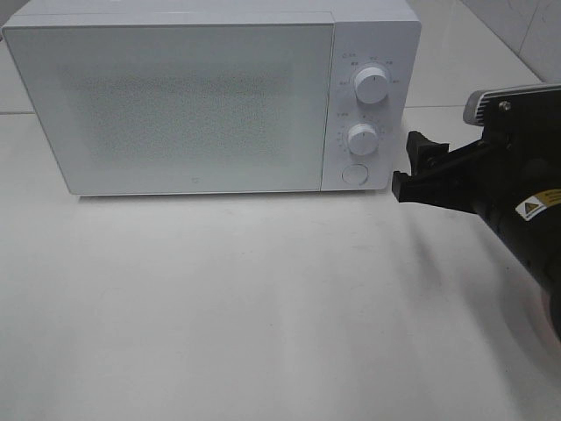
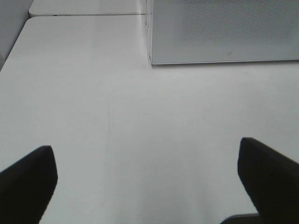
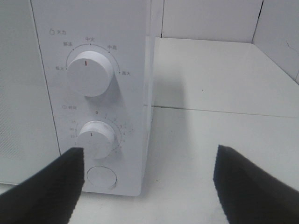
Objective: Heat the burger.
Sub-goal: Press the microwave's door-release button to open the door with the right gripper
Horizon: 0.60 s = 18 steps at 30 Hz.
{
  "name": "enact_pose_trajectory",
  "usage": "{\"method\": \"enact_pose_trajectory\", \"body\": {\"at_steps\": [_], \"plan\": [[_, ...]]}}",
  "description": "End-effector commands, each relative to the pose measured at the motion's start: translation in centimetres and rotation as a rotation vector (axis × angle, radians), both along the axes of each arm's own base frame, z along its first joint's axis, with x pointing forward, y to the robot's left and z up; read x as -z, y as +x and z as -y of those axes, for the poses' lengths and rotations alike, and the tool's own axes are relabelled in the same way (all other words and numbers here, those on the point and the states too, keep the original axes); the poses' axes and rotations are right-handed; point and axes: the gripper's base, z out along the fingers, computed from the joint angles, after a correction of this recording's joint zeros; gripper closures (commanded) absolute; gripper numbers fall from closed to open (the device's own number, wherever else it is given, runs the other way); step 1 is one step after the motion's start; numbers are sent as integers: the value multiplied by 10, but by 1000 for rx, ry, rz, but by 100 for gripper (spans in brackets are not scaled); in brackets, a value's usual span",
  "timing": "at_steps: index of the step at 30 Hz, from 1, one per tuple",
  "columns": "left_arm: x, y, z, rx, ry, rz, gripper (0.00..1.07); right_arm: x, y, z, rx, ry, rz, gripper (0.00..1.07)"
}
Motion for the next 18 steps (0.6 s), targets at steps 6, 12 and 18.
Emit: {"method": "enact_pose_trajectory", "body": {"at_steps": [6, 12, 18], "plan": [[-1, -3, 0, -2, 0, 40, 9, 12, -7, -16, 3, -19, 14, 32], [-1, -3, 0, -2, 0, 40, 9, 21, -13, -24, 3, 0, -7, 32], [-1, -3, 0, -2, 0, 40, 9, 22, -13, -25, 6, 14, -11, 32]]}}
